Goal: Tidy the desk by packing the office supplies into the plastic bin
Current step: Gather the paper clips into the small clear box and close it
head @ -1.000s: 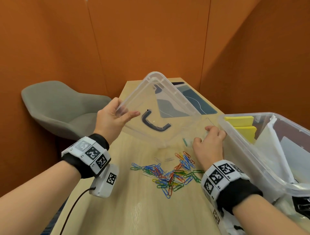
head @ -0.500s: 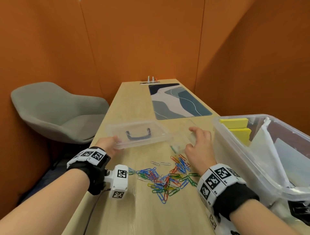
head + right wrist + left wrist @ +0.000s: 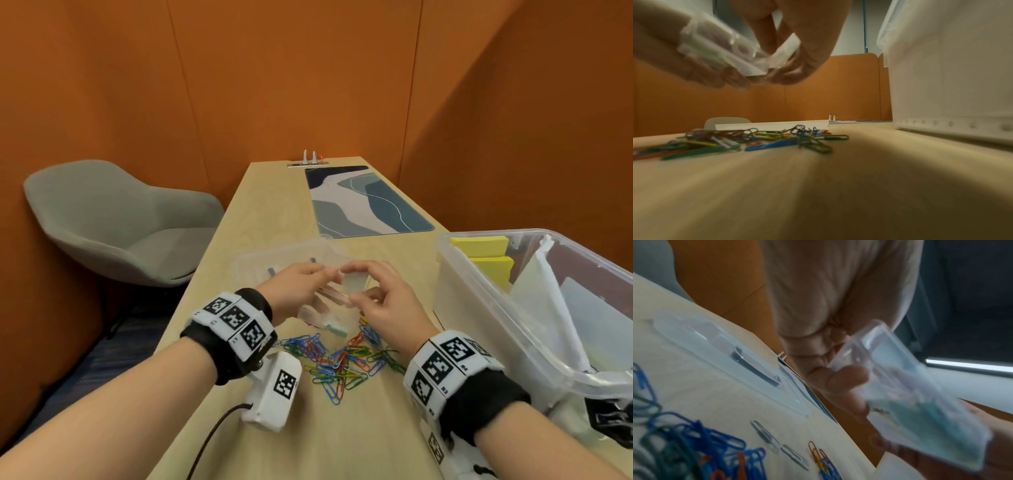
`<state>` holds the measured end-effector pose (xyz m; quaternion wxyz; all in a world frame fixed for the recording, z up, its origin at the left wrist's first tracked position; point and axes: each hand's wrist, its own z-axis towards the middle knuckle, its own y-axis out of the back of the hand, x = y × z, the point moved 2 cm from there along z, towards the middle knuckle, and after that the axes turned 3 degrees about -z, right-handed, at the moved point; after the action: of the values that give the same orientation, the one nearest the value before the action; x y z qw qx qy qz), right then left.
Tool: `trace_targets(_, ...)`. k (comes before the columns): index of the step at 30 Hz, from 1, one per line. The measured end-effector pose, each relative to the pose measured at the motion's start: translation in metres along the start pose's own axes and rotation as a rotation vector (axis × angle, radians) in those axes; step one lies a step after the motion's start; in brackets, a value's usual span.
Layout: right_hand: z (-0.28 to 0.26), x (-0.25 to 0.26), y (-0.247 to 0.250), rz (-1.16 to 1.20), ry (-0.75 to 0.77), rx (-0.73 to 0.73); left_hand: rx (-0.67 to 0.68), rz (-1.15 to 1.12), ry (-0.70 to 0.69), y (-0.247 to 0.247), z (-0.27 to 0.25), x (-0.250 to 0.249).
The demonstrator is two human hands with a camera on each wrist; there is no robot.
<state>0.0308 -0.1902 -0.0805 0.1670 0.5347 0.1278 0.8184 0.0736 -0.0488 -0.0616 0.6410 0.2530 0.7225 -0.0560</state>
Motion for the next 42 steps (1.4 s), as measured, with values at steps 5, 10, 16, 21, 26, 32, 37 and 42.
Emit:
trace_targets(5,-0.021,-0.002,0.025,-0.524,-0.416,-0.201,-0.179,0.007,0.002,0.017,0.0,0.008)
trace_targets(10,-0.034,-0.006,0.02,-0.7,-0.866,0.216,-0.307,0.013,-0.003,0.04,-0.008,0.018)
trace_targets(16,-0.023,-0.015,-0.01,-0.548,-0.565,0.43,-0.327,0.013,-0.026,0.043,-0.015,0.022)
trace_targets(21,-0.015,-0.014,0.012,-0.636,-0.571,0.069,-0.329,0.01,-0.039,0.046,-0.016,0.022)
trace_targets(26,0.002,-0.03,0.016,-0.648,-0.693,0.176,-0.35,-0.004,-0.039,0.051,-0.018,0.024)
trace_targets(32,0.015,-0.034,-0.013,-0.411,-0.566,0.441,-0.409,-0.039,-0.068,0.049,-0.015,0.025)
trace_targets(37,0.014,-0.018,-0.006,-0.274,-0.38,0.191,-0.426,-0.017,-0.043,0.048,-0.012,0.022)
trace_targets(42,0.002,0.008,-0.007,0.009,-0.177,0.149,-0.271,-0.023,0.001,0.023,-0.008,0.012)
